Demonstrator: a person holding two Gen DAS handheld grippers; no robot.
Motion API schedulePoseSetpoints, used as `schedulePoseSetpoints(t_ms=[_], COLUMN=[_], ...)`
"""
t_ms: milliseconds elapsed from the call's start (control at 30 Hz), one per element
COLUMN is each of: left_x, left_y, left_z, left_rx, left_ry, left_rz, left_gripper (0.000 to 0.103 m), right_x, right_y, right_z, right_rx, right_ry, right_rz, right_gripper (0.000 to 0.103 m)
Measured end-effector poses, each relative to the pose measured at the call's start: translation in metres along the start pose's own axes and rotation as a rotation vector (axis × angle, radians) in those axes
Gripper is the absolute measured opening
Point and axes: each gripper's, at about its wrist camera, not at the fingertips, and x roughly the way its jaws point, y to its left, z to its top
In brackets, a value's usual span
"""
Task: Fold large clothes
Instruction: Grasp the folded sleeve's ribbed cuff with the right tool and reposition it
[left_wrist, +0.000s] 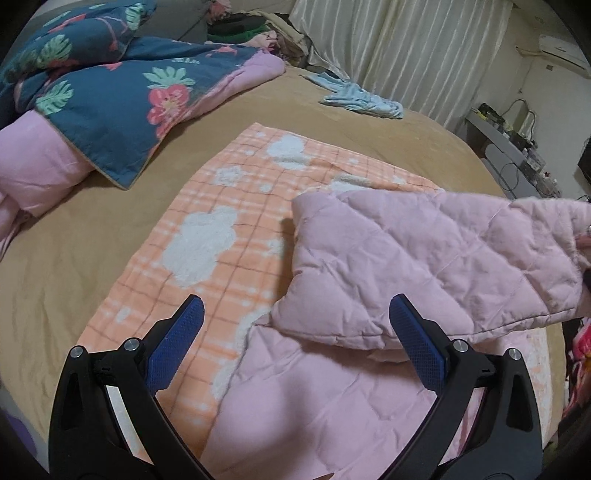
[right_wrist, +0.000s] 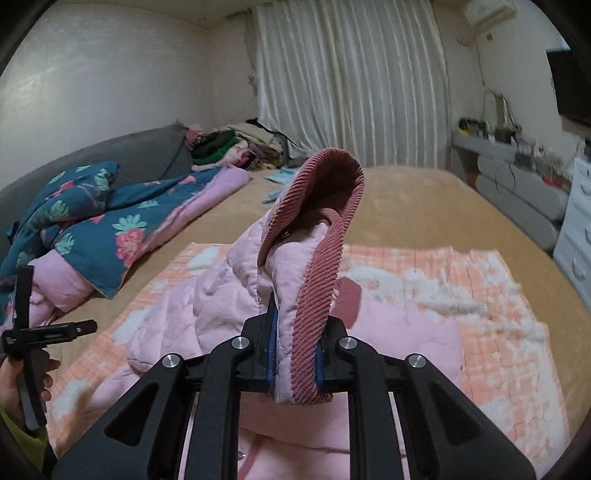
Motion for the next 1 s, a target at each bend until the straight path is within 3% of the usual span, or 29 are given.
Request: schedulePoseSetpoints(t_ms=[400,733,933,1000], left_x=[0.040,0.070,0.090,0.095], left_y=[-0.050,-0.084,-0.095,-0.096], left_z=[0.013,0.002,-0.003,-0.006], left_rx=[0.103,0.168,0.172,0.165], left_ry=[0.060,0.124,0.179,0.197], left_rz=[-0.055,-0.078,-0.103,-0.111], left_gripper=[0.094,0.094,0.094,0.094], right_x=[0.053,0.065,0.065,0.063], right_y=[-0.048,-0.051,-0.055,-0.056], right_z=[-0.073,-0.094,-0.095,-0.093], right_rx=[0.150,0.174,0.197,0.192], right_ry=[0.174,0.235,0.234,0.226], right_rz=[-0.083,-0.106,-0.136,-0.148], right_gripper=[0.014,0.019,0.033,0.042])
